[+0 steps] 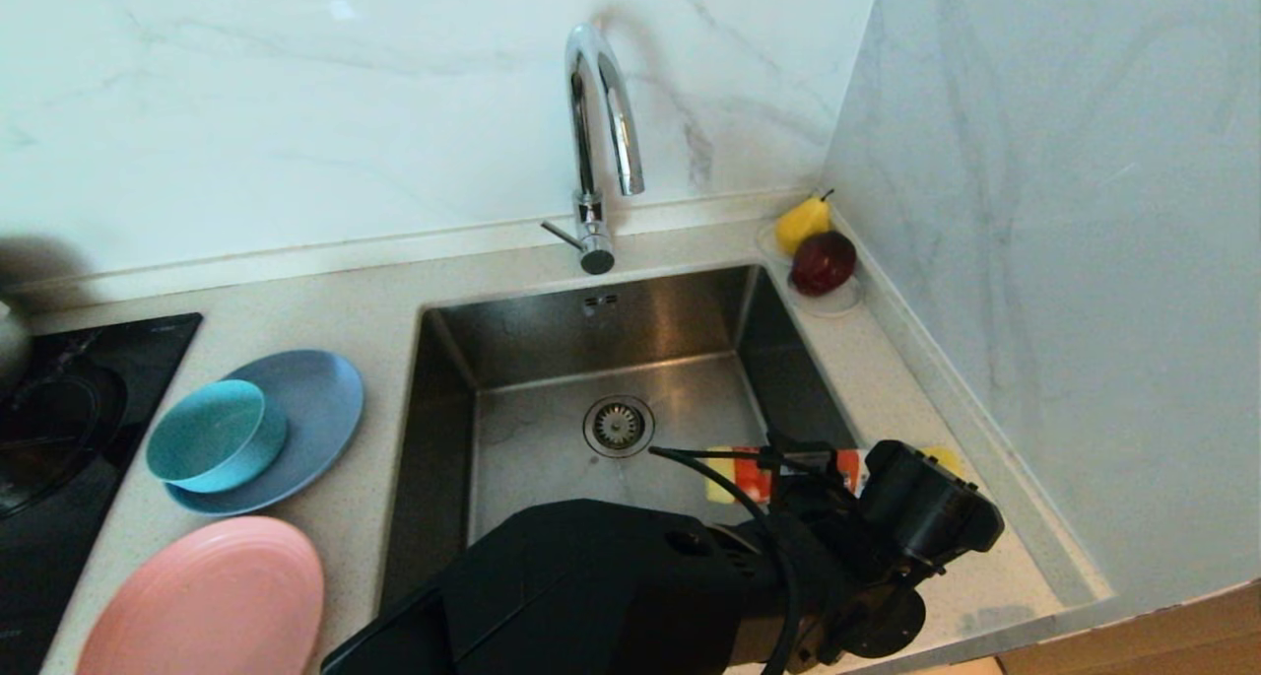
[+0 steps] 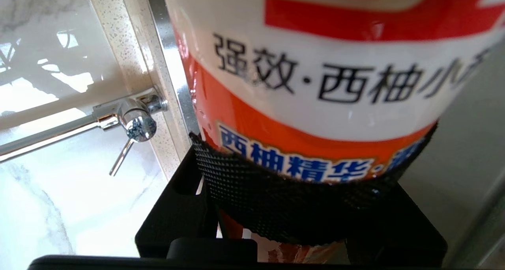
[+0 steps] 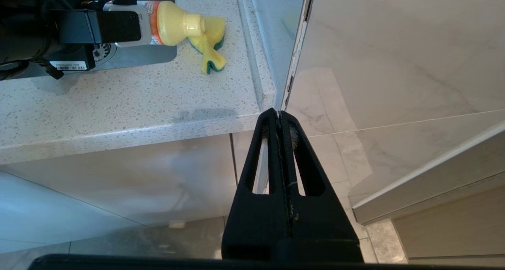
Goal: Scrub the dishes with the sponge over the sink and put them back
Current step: Place the dish soap on the table
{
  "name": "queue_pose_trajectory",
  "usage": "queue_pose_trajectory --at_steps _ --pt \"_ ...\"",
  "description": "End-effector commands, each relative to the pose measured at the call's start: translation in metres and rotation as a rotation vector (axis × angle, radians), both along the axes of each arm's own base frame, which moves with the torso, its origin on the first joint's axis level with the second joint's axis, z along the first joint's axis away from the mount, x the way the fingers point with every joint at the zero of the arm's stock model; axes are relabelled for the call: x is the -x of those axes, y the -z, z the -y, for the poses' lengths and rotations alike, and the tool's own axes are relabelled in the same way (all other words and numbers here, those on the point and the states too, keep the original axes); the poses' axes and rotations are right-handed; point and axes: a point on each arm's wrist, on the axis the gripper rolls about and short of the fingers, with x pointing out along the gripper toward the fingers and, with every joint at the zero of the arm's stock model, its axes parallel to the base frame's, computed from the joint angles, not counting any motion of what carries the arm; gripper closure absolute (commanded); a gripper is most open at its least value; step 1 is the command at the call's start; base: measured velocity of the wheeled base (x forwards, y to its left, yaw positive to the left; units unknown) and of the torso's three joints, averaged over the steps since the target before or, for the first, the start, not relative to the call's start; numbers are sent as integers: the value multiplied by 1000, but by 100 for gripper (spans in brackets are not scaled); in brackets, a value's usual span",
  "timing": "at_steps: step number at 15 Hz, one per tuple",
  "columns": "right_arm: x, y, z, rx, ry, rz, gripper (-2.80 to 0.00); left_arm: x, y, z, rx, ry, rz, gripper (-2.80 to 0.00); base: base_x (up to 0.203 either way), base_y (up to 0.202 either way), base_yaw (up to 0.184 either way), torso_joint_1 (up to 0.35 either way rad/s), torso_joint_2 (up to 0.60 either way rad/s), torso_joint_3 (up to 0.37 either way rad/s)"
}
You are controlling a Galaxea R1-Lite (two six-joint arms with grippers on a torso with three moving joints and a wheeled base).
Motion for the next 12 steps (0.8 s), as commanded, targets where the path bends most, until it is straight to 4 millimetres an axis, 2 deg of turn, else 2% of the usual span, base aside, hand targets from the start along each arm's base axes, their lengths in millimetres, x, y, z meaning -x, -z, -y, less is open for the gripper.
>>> queue_pose_trajectory --at_steps 1,6,12 --pt "0 0 0 0 -1 0 0 0 -1 1 9 -5 9 0 0 0 0 0 0 0" --pt "0 0 0 0 0 0 0 -1 -10 2 55 -9 40 0 0 0 0 0 0 0" --pt "0 0 0 0 0 0 0 0 -4 2 17 -4 25 0 0 0 0 0 0 0"
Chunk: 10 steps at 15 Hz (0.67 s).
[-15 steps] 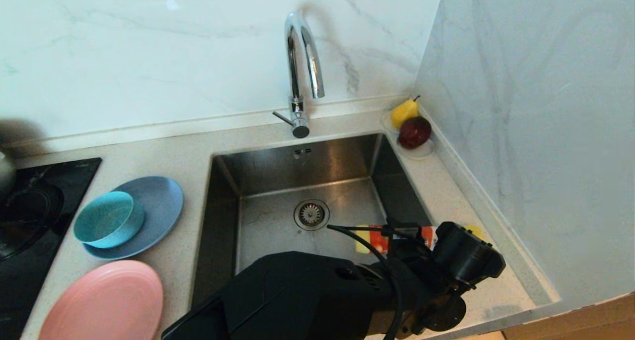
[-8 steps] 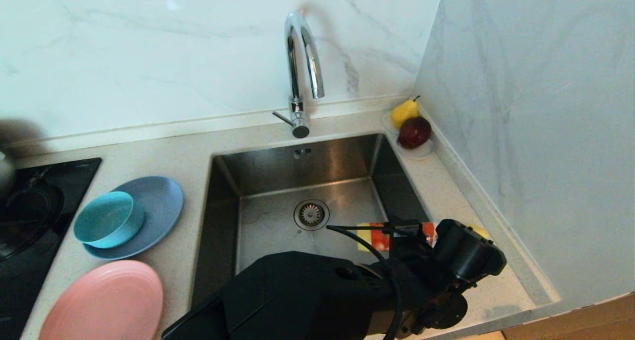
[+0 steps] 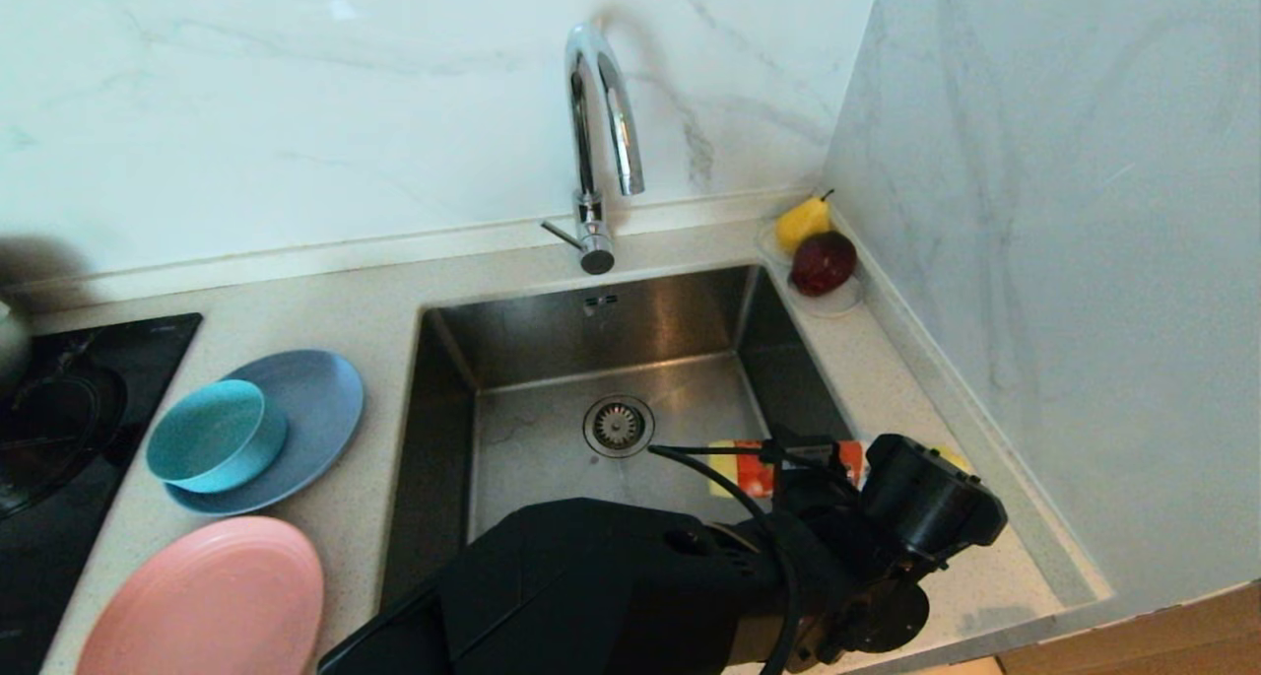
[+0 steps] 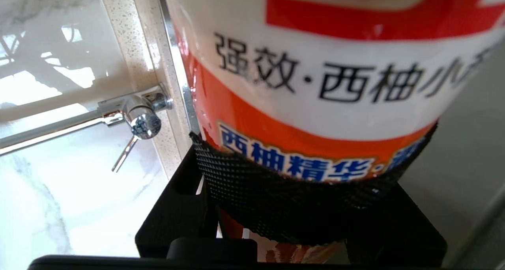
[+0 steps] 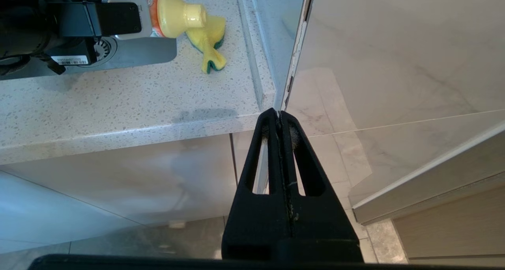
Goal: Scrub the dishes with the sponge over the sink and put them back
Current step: Place the dish soap on the table
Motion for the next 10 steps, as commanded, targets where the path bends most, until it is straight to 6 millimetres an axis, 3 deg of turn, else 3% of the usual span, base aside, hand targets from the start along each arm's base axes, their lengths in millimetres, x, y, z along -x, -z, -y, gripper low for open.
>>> queue_pose_trajectory --at_steps 1,10 --pt "0 0 0 0 0 0 0 0 2 0 -17 -1 2 0 0 0 0 0 0 0" --pt "0 0 0 0 0 0 0 0 2 0 -26 -15 11 0 0 0 0 0 0 0"
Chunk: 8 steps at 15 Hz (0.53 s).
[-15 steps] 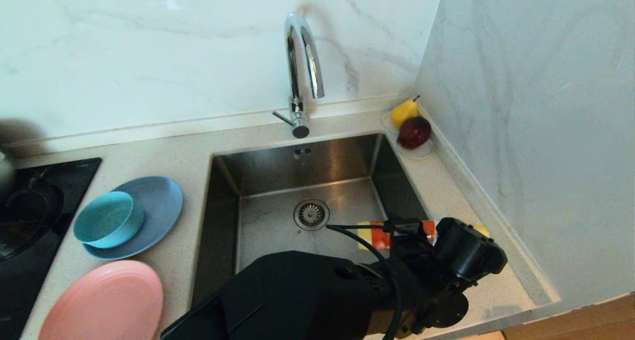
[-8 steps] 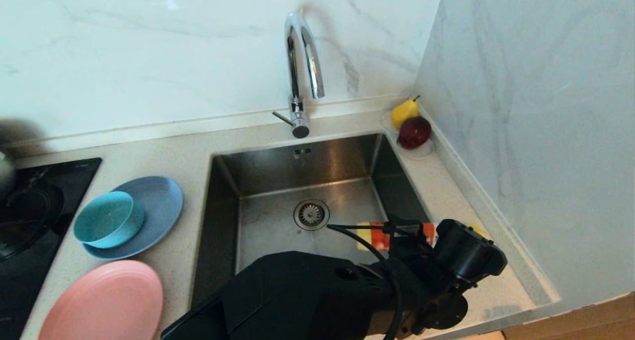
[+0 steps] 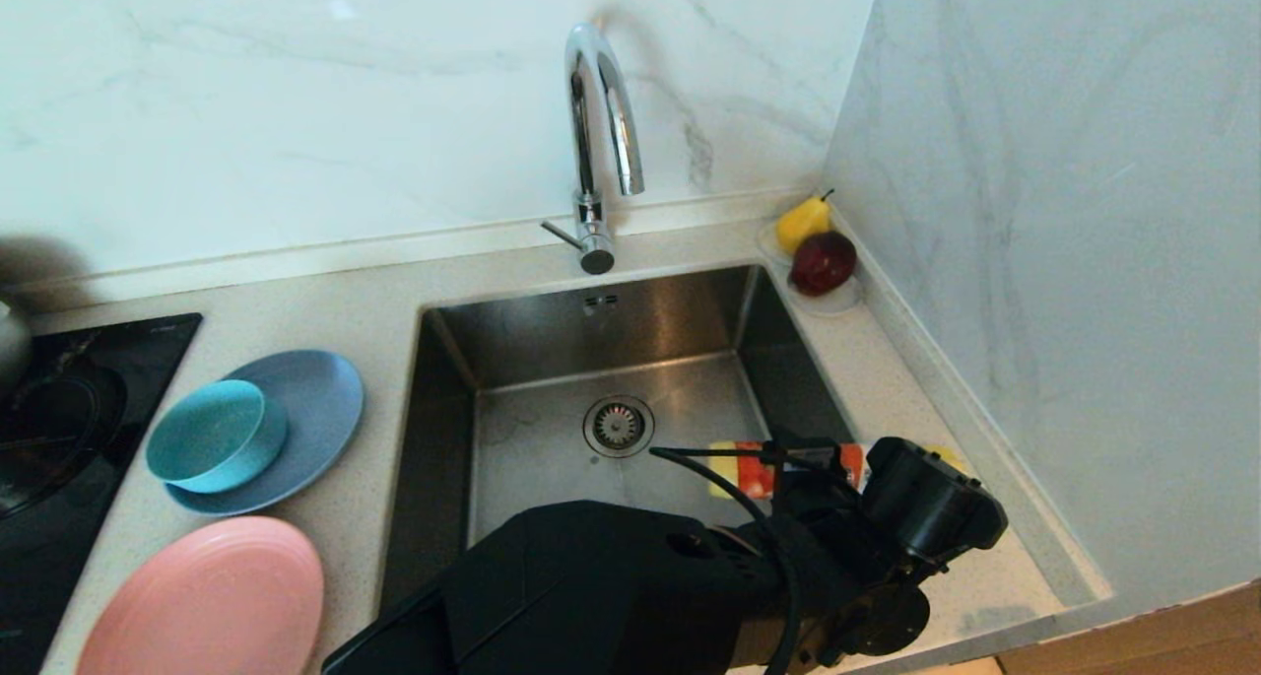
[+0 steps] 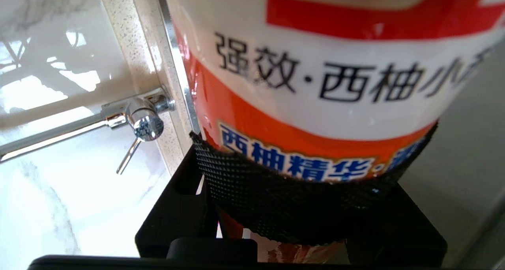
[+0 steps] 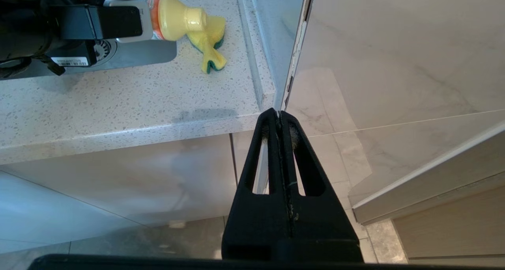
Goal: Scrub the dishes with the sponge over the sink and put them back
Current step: Place the dish soap on the table
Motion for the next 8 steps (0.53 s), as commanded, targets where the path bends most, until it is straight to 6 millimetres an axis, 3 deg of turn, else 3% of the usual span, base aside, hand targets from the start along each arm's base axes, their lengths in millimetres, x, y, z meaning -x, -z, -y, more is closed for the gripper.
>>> queue_pose_trajectory --at_steps 1,8 --pt "0 0 0 0 0 1 0 0 -1 0 0 -23 15 0 0 0 0 0 0 0" --pt "0 0 0 0 0 1 0 0 1 -1 -17 -42 18 0 0 0 0 0 0 0"
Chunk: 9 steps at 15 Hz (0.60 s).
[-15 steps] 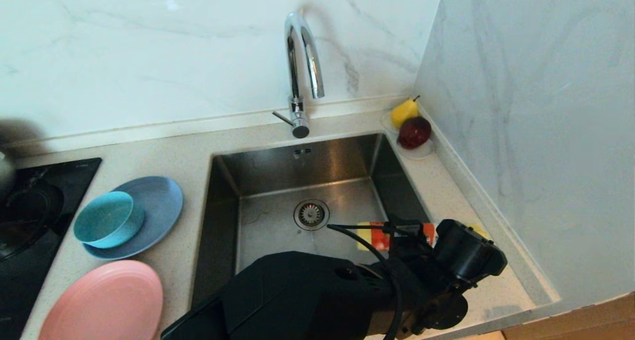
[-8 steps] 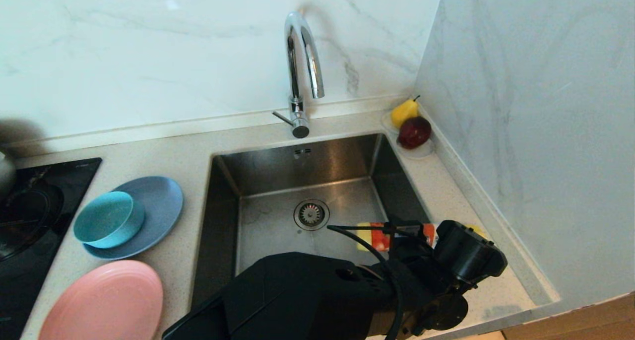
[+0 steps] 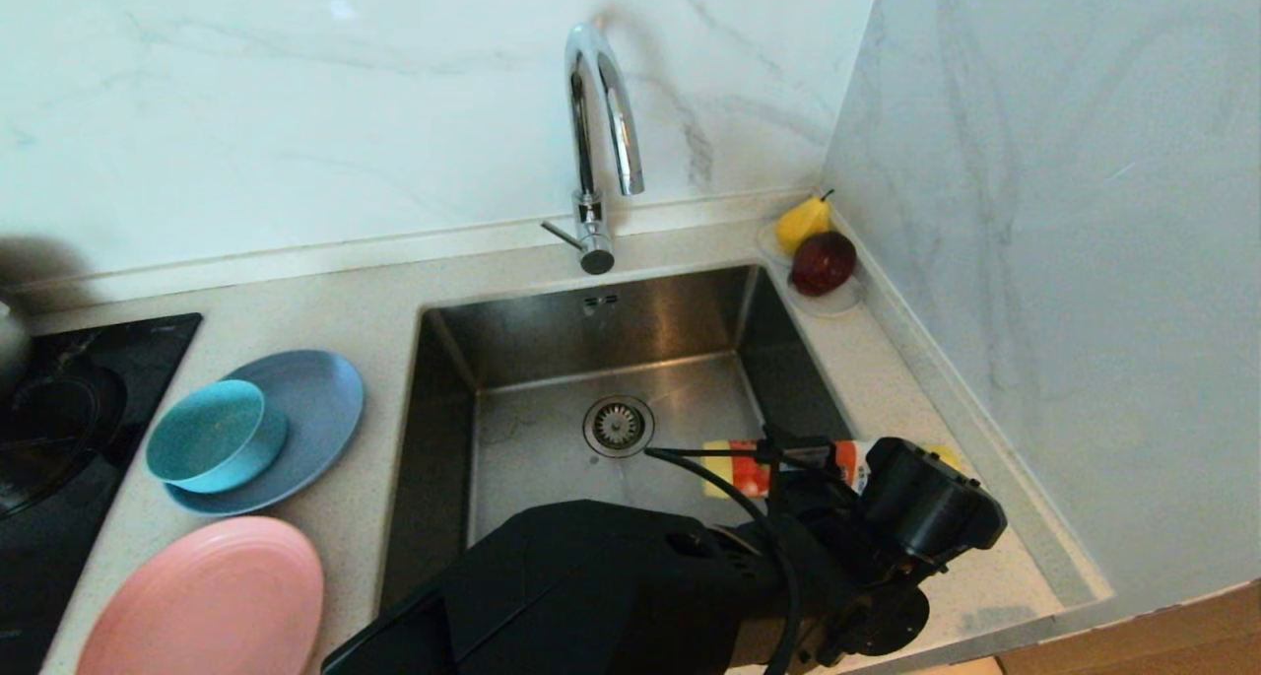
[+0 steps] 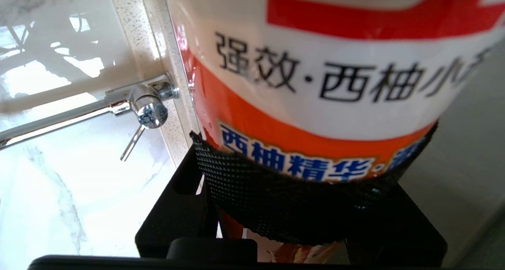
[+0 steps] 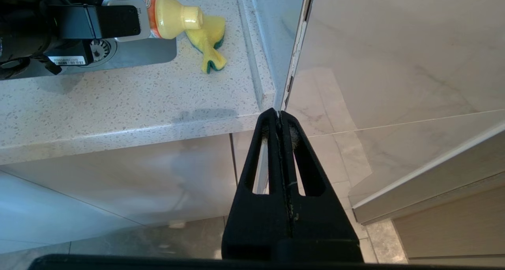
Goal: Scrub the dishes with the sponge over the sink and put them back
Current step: Place the dish soap on the table
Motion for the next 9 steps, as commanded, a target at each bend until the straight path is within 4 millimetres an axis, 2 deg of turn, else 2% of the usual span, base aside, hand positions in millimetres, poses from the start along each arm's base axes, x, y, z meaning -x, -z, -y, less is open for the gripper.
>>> queue_pose_trajectory --at_steps 1,9 --pt "0 0 0 0 0 0 0 0 1 0 -6 -6 3 0 0 0 0 0 0 0" --pt "0 0 0 0 0 0 0 0 -4 -1 9 -5 10 0 0 0 0 0 0 0"
